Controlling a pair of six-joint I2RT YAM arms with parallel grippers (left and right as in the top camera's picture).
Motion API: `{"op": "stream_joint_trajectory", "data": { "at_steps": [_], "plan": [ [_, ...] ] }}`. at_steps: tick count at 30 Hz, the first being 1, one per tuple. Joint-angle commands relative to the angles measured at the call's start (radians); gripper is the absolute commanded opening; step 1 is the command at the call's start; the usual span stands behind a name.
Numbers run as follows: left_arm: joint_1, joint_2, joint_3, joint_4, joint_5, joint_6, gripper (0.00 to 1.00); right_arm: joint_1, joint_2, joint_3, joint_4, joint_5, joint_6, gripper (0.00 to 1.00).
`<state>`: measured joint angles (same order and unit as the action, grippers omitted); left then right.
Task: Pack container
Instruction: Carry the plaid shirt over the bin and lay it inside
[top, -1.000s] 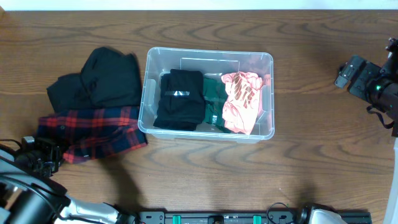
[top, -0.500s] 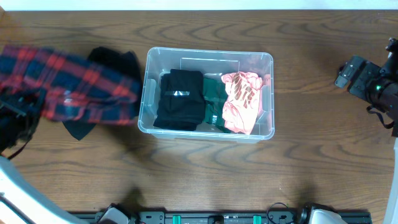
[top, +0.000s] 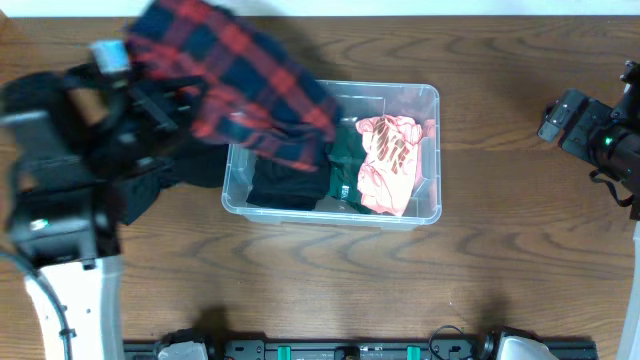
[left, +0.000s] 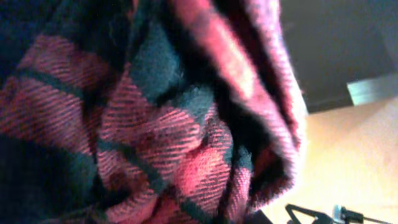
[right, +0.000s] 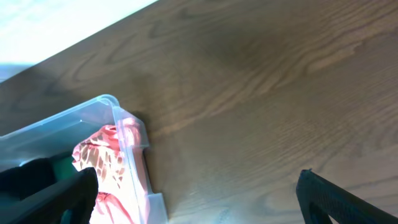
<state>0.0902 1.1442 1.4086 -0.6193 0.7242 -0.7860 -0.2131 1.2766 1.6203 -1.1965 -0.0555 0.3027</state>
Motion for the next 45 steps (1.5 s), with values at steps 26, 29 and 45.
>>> {"op": "stream_joint_trajectory", "data": {
  "at_steps": [26,29,45],
  "plan": [
    [-0.624,0.431,0.009,-0.023,-0.801,-0.374,0.15,-0.004,0.003,0.000,-0.001,0.000,0.003,0.99],
    [-0.621,0.431,0.008,-0.116,-0.864,-0.304,0.48,-0.004,0.003,0.000,-0.001,0.000,0.003,0.99],
    [-0.406,0.294,0.008,-0.087,-0.654,0.355,0.59,-0.004,0.003,0.000,-0.001,0.000,0.003,0.99]
  ]
}}
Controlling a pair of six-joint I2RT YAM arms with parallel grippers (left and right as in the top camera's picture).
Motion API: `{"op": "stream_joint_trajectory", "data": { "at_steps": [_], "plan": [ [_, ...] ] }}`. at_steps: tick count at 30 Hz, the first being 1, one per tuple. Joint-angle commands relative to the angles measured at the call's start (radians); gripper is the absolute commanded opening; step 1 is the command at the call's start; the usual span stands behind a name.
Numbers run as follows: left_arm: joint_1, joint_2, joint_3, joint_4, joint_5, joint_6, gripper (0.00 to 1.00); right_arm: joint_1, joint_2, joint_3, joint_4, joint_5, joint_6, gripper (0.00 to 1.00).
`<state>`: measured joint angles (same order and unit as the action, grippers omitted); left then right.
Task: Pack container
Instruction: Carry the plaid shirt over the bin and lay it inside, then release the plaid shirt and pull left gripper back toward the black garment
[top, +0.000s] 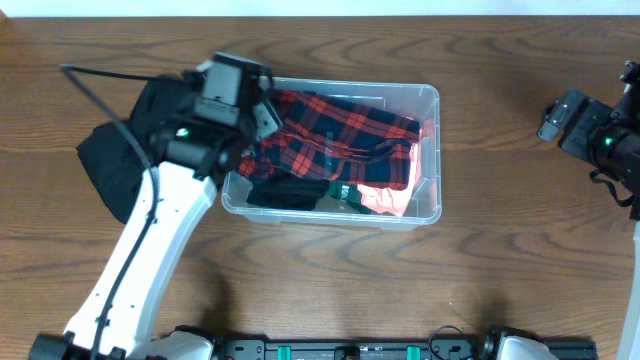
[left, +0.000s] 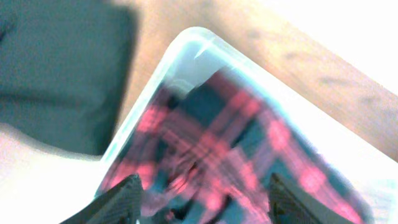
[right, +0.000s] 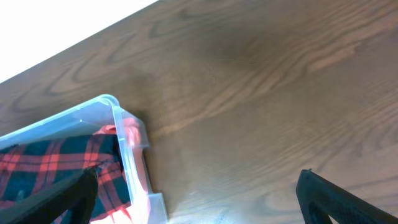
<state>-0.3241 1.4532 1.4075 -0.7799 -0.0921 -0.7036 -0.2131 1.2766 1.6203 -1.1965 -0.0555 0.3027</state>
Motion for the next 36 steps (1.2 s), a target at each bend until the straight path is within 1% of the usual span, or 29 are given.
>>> {"op": "stream_joint_trajectory", "data": {
  "at_steps": [1,3,4,5,9,12,14,18,21,25,26,29,32,34,36],
  "plan": [
    [0.003,-0.005,0.009,0.108,0.215,0.353,0.56,-0.004,0.003,0.000,-0.001,0.000,0.003,0.99],
    [-0.008,0.022,0.009,0.124,0.215,0.447,0.47,-0.004,0.003,0.000,-0.001,0.000,0.003,0.99],
    [-0.010,0.041,0.009,0.118,0.193,0.468,0.43,-0.004,0.003,0.000,-0.002,0.000,0.003,0.99],
    [-0.009,0.064,0.008,0.106,0.171,0.474,0.40,-0.004,0.003,0.000,-0.001,0.000,0.003,0.99],
    [-0.004,0.186,0.003,0.054,0.106,0.473,0.32,-0.004,0.003,0.000,-0.001,0.000,0.003,0.99],
    [-0.005,0.300,0.003,0.040,0.107,0.466,0.31,-0.004,0.003,0.000,-0.002,0.000,0.003,0.99],
    [-0.005,0.407,0.003,0.031,0.109,0.441,0.31,-0.004,0.003,0.000,-0.001,0.000,0.003,0.99],
    [-0.010,0.502,0.003,0.017,0.179,0.437,0.31,-0.004,0.003,0.000,-0.001,0.000,0.003,0.99],
    [-0.018,0.519,0.003,0.014,0.186,0.437,0.31,-0.004,0.003,0.000,-0.001,0.000,0.003,0.99],
    [-0.018,0.426,0.044,-0.021,0.186,0.437,0.32,-0.004,0.003,0.000,-0.002,0.000,0.003,0.99],
    [-0.016,0.339,0.080,-0.037,0.185,0.437,0.43,-0.004,0.003,0.000,-0.001,0.000,0.003,0.99],
    [0.011,0.185,0.127,-0.046,0.185,0.436,0.63,-0.004,0.003,0.000,-0.002,0.000,0.003,0.99],
    [0.097,0.036,0.133,-0.058,0.124,0.354,0.77,-0.004,0.003,0.000,-0.002,0.000,0.003,0.99],
    [0.173,-0.022,0.133,-0.080,0.117,0.343,0.82,-0.004,0.003,0.000,-0.002,0.000,0.003,0.99],
    [0.295,-0.066,0.133,-0.122,0.118,0.343,0.89,-0.004,0.003,0.000,-0.001,0.000,0.003,0.99]
  ]
}}
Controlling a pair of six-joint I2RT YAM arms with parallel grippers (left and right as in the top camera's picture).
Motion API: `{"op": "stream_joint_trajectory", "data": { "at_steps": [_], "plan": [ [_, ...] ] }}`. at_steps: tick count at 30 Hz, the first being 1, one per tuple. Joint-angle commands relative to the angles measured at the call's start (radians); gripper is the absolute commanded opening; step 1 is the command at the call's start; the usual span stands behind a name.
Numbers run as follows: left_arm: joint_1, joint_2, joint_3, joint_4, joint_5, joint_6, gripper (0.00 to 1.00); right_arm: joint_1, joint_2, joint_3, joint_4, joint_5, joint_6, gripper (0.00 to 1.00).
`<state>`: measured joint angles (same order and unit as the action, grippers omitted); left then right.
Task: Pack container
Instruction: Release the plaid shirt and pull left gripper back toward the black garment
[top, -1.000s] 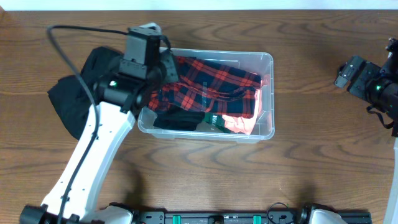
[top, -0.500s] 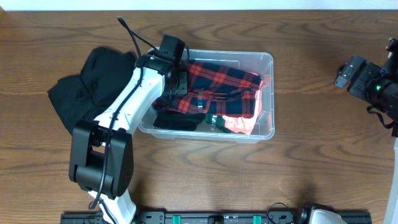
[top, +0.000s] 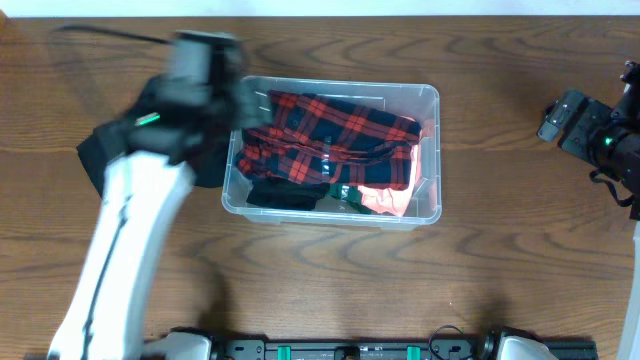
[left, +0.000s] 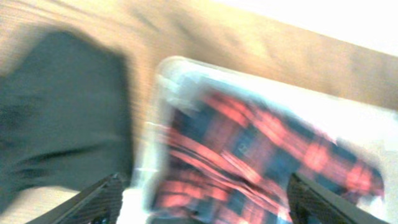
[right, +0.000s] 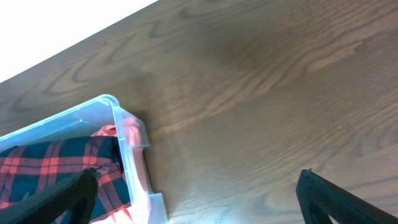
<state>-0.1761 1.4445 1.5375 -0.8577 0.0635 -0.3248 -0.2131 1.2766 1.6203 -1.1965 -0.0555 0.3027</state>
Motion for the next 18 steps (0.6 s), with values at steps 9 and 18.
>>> {"op": "stream_joint_trajectory", "data": {
  "at_steps": [9,18],
  "plan": [
    [0.736,0.061,-0.030,-0.149,0.261,0.076,0.99,-0.004,0.003,0.000,-0.001,0.000,0.003,0.99],
    [0.951,0.391,-0.030,-0.147,0.372,0.229,0.99,-0.004,0.003,0.000,-0.002,0.000,0.003,0.99]
  ]
}}
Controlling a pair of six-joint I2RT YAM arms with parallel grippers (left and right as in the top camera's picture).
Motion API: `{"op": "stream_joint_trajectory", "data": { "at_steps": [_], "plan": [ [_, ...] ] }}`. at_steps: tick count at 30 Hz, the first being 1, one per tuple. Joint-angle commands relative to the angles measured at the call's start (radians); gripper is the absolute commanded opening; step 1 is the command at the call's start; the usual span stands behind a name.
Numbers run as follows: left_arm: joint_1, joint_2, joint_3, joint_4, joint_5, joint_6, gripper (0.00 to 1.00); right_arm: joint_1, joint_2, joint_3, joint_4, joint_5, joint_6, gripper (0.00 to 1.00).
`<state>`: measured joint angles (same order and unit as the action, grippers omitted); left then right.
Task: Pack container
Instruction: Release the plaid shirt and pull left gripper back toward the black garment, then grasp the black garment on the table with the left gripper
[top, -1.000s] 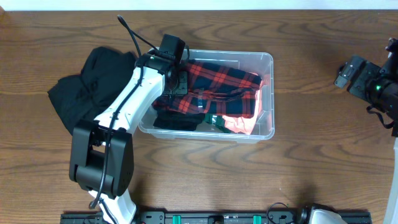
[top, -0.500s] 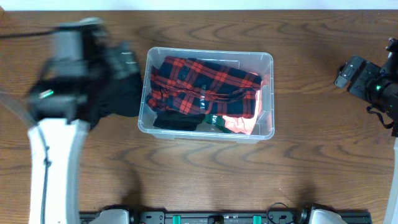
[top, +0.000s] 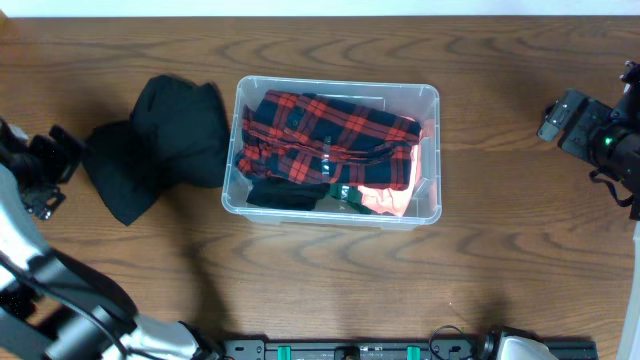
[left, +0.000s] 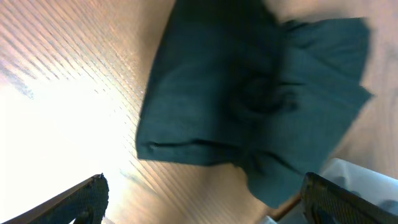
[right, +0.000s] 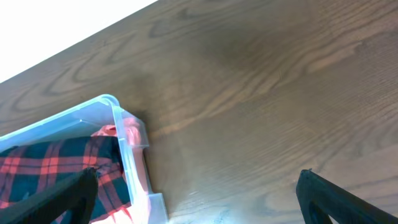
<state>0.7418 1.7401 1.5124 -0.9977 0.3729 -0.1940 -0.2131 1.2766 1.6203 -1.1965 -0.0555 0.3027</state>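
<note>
A clear plastic container (top: 432, 96) stands mid-table. A red and black plaid shirt (top: 330, 130) lies on top in it, over black, green and pink (top: 385, 200) clothes. A black garment (top: 160, 140) lies crumpled on the table just left of the container. My left gripper (top: 62, 162) is at the table's far left, beside that garment, open and empty; its wrist view looks down on the black garment (left: 249, 93). My right gripper (top: 560, 120) hangs far right, open and empty, with the container's corner (right: 121, 118) and the plaid shirt (right: 50, 168) in its view.
The brown wooden table (top: 520, 260) stretches bare between the container and the right arm. The left arm's white link (top: 15, 235) runs down the left edge. A black rail (top: 350, 350) lines the front edge.
My left gripper was over the black garment by the container's left back corner. It is now at the table's far left, past the garment, still open. Nothing else moved.
First my left gripper held the plaid shirt up over the container's left end. Then the shirt lay spread in the container with the gripper open above its left end. The gripper then stood further left, and now at the table's left edge. The right arm stayed still.
</note>
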Motion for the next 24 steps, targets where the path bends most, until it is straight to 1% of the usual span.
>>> {"op": "stream_joint_trajectory", "data": {
  "at_steps": [1,7,11,15,20,24],
  "plan": [
    [0.042,0.127,-0.005,-0.003,0.066,0.109,0.98,-0.004,0.003,0.000,-0.001,0.000,0.003,0.99],
    [0.060,0.283,-0.005,0.059,0.074,0.130,0.98,-0.004,0.003,0.000,-0.001,0.000,0.003,0.99],
    [0.059,0.348,-0.005,0.106,0.164,0.183,0.98,-0.004,0.003,0.000,-0.001,0.000,0.003,0.99],
    [0.059,0.406,-0.005,0.127,0.179,0.191,0.98,-0.004,0.003,0.000,-0.002,0.000,0.003,0.99],
    [0.059,0.489,-0.005,0.132,0.335,0.270,1.00,-0.004,0.003,0.000,-0.002,0.000,0.003,0.99],
    [0.059,0.534,-0.005,0.124,0.361,0.274,0.90,-0.004,0.003,0.000,-0.002,0.000,0.003,0.99]
  ]
}}
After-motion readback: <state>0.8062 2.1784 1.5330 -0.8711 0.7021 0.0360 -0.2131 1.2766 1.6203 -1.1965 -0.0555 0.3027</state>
